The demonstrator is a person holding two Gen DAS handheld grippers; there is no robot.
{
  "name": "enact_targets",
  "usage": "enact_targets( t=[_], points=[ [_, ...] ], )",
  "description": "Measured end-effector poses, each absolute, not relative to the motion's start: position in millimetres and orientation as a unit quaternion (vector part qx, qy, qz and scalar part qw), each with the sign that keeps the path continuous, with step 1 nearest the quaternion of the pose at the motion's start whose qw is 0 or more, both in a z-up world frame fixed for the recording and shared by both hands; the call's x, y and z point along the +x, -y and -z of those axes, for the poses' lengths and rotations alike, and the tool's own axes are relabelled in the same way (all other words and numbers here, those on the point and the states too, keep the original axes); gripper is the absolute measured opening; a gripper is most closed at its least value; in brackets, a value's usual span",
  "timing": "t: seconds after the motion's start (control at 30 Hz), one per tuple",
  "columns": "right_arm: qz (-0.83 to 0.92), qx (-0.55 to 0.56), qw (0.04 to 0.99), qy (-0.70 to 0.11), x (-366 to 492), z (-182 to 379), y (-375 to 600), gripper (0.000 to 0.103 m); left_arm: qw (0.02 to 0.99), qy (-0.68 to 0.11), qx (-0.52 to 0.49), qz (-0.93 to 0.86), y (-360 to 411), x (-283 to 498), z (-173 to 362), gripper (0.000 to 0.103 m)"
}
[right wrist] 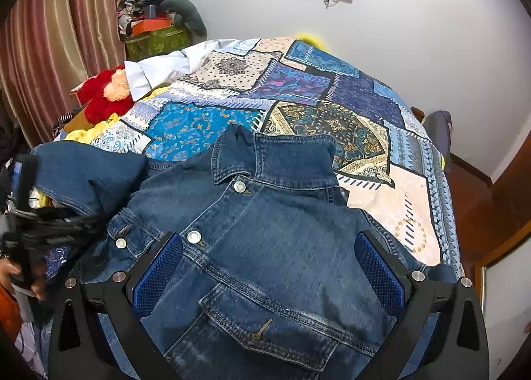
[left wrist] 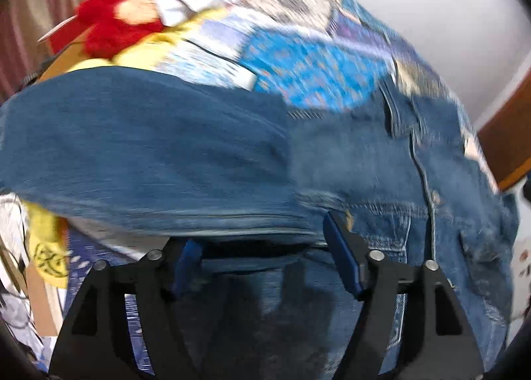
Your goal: Fold large clothes
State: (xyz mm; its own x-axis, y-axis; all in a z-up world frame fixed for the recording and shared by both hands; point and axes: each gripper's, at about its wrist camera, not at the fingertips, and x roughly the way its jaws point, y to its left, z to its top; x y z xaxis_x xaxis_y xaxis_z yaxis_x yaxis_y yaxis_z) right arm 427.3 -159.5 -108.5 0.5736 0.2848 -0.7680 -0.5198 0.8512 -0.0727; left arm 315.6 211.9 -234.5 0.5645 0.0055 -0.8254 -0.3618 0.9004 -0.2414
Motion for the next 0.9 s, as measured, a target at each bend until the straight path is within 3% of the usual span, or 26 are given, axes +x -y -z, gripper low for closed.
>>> enact_targets(
  t=[0.23, 0.3, 0.37, 0.43, 0.57, 0.77, 0.9],
  points=[
    [-0.237, -0.155, 0.869, -0.407, 430, 115, 142, 0.103, 0.838, -0.411, -0.310, -0.179, -310, 298, 235, 0.075],
    [-0.239, -0.159, 0.867, -0.407, 429, 117, 137, 0.103, 0.833, -0.400, -0.328, -0.198, -327, 294, 237, 0.069],
    [-0.239, -0.168, 0.866, -0.406, 429, 119, 133, 0.103, 0.829, -0.412, -0.317, -0.207, -334, 301, 238, 0.025],
    [-0.238, -0.175, 0.866, -0.404, 429, 120, 131, 0.103, 0.832, -0.424, -0.281, -0.220, -328, 312, 232, 0.007],
    [-0.233, -0.169, 0.868, -0.404, 432, 120, 136, 0.103, 0.874, -0.389, -0.162, -0.243, -296, 329, 185, 0.004],
    [-0.218, -0.138, 0.879, -0.400, 438, 110, 161, 0.103, 0.939, -0.290, -0.066, -0.172, -226, 352, 93, 0.003],
    [-0.206, -0.111, 0.888, -0.395, 438, 99, 185, 0.103, 0.950, -0.301, -0.035, -0.074, -157, 378, 86, 0.003]
  ],
)
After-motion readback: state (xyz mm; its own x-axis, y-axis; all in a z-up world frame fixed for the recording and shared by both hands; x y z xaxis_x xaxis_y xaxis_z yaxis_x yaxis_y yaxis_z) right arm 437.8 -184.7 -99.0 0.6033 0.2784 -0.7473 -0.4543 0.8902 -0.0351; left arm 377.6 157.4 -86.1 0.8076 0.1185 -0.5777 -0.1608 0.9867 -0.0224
